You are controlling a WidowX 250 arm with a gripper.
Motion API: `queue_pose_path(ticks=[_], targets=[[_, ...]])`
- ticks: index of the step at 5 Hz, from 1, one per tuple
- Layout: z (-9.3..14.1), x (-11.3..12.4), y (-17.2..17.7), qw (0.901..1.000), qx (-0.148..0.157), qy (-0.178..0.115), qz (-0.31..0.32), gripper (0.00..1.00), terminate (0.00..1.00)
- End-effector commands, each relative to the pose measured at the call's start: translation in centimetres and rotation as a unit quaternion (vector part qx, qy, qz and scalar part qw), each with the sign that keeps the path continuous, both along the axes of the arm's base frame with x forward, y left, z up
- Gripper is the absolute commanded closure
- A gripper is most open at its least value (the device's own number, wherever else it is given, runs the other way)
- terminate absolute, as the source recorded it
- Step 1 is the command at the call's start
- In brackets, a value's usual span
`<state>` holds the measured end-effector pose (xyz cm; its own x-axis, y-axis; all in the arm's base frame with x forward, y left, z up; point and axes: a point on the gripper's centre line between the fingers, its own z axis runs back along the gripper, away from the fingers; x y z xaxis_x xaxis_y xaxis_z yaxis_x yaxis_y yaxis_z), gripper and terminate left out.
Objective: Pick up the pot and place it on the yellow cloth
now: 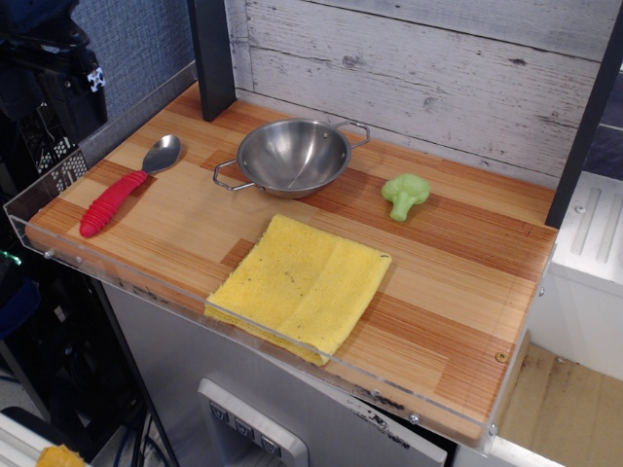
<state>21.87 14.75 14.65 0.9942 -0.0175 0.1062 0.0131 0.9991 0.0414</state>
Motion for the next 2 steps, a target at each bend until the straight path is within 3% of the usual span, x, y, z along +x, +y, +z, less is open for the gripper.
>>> queue_pose_path(ticks=[1,2], targets=[[0.0,0.0,0.0,1.0,0.0,0.0,0.0,0.0,0.0],[-0.3,1.7,-1.6,0.9996,-0.014,-0.001,-0.026,0.0,0.0]])
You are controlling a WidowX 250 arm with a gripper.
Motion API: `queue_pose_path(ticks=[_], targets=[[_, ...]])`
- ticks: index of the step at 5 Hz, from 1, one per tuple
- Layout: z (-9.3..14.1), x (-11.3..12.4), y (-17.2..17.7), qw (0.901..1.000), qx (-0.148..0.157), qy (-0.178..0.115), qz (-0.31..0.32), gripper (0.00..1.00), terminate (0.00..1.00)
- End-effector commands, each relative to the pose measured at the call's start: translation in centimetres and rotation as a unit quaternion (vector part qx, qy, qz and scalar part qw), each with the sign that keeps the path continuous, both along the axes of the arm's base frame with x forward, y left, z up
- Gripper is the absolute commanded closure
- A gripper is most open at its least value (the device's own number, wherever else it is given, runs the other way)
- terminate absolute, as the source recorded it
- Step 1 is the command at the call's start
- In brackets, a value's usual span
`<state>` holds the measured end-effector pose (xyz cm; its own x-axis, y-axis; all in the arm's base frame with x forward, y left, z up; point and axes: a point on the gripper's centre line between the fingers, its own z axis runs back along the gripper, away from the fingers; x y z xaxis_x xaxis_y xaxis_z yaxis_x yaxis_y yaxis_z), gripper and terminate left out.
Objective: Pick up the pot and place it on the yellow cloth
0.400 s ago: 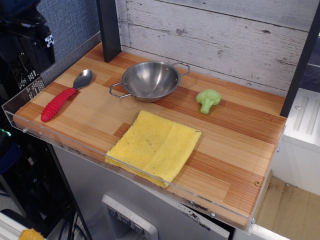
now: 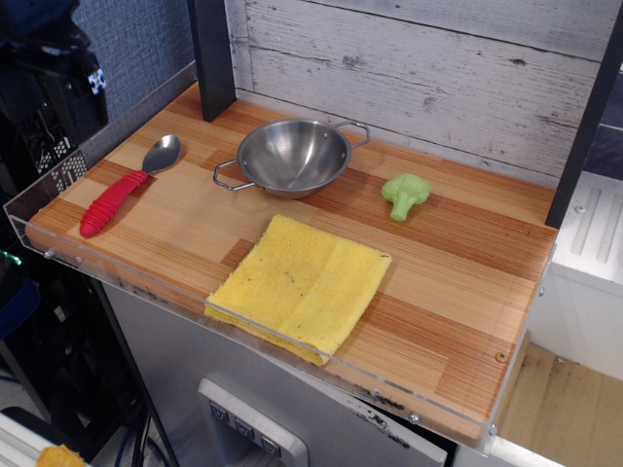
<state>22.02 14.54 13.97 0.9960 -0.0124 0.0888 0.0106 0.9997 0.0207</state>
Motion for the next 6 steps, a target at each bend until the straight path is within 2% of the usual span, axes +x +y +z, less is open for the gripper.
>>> queue_pose_path(ticks=[1,3,4,5,6], targets=[[-0.1,4.4,-3.7,0.9978,0.003,-0.012,-0.065,0.0,0.0],[-3.1,9.7,-7.9,0.9921,0.034,-0.025,-0.118,0.0,0.0],[-4.4,11.3,-9.2,0.9912,0.058,-0.061,-0.102,0.0,0.0],[-6.1,11.5,-9.5,0.9953,0.049,-0.066,-0.051,0.0,0.0],[-7.5,11.9,-10.2,0.9961,0.046,-0.06,-0.046,0.0,0.0]])
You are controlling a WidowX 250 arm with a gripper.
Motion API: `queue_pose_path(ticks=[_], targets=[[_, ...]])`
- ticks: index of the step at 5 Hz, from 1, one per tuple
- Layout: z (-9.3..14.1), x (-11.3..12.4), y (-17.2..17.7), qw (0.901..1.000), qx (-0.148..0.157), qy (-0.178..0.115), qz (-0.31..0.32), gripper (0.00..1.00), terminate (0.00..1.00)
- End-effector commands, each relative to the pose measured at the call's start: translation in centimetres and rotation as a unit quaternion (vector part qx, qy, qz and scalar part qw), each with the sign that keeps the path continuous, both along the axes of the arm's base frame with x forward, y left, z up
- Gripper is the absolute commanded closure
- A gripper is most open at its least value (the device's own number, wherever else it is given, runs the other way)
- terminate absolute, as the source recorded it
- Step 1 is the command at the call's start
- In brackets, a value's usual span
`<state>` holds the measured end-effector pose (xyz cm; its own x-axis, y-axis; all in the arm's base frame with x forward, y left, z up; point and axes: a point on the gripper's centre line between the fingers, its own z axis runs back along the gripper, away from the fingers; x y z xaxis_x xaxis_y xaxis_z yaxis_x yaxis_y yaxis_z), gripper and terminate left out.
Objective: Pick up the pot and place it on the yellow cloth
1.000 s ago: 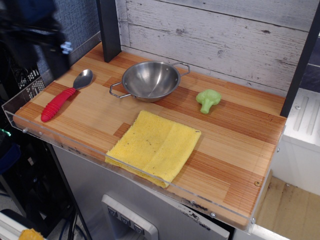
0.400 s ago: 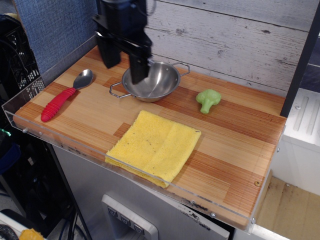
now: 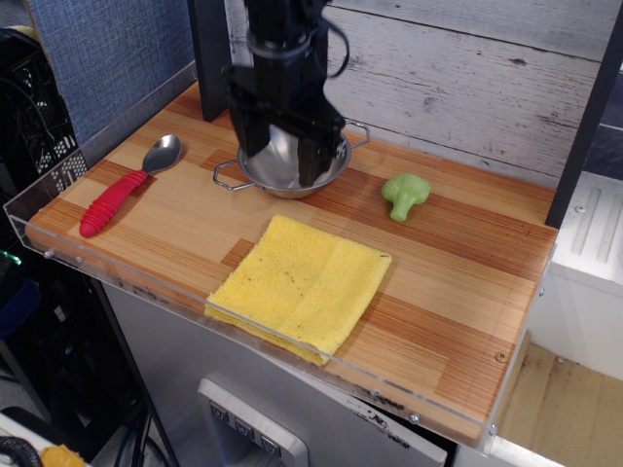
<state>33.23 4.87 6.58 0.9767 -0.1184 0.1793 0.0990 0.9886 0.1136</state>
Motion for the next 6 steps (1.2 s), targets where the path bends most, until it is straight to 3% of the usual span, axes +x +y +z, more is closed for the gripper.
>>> queue_pose_path(ticks=[1,2,5,6], targets=[[-1.1,0.7,-0.4,1.0,0.005,-0.004,0.005,0.0,0.0],[-1.6,1.2,0.1,1.0,-0.006,-0.002,0.007,0.0,0.0],[-3.2,3.1,2.6,0.9996,0.011,0.003,-0.027,0.0,0.0],[-3.4,2.6,2.4,0.9992,0.015,0.008,-0.038,1.0,0.0]])
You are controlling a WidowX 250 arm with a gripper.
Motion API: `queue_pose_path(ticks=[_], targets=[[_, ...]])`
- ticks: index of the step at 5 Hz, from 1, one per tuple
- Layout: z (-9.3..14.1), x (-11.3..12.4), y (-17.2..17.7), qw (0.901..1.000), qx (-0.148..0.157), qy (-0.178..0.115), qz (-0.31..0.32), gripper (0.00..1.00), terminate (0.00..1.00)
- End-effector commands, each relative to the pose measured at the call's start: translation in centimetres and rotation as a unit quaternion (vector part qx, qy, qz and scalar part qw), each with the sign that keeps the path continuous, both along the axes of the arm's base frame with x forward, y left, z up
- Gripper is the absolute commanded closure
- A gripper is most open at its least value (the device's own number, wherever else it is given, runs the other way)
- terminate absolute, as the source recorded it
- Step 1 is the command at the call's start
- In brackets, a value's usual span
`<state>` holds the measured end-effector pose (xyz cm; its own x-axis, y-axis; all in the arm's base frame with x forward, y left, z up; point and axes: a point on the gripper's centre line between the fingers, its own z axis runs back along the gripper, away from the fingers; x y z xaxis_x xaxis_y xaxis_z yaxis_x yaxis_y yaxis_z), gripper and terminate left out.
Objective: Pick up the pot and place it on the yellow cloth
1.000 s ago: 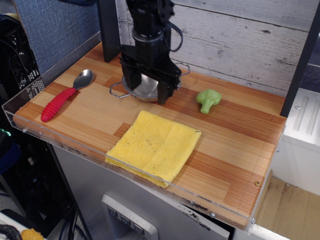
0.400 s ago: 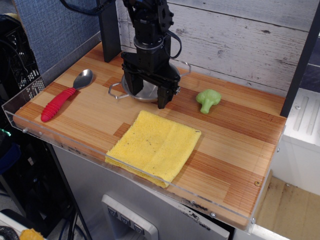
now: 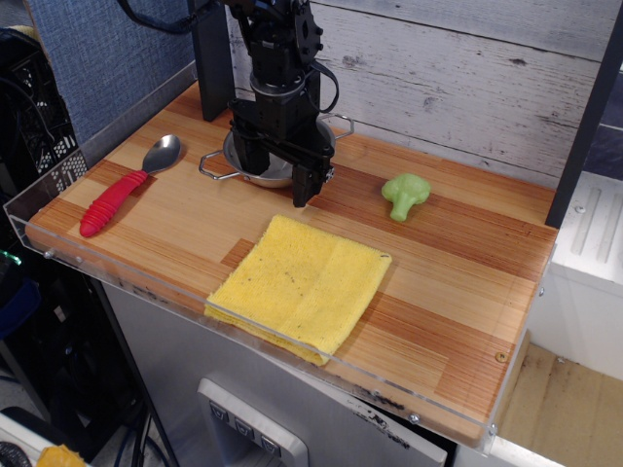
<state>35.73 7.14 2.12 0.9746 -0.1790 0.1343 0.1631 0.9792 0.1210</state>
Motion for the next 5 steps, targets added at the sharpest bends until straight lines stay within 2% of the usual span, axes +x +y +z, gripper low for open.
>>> queue_pose_path(ticks=[1,2,3,4,5], targets=[[1.8,-0.9,0.1,0.9997,-0.018,-0.006,-0.012,1.0,0.0],[4.6,-1.6,1.5,0.9981,-0.059,-0.005,0.016,1.0,0.0],[9.5,-0.9,3.3,0.9962,-0.08,-0.018,0.03,1.0,0.0],[14.6,-1.9,4.5,0.9959,-0.072,-0.014,0.054,1.0,0.0],[18.5,-5.8,1.3,0.9967,-0.078,-0.017,0.015,1.0,0.0]])
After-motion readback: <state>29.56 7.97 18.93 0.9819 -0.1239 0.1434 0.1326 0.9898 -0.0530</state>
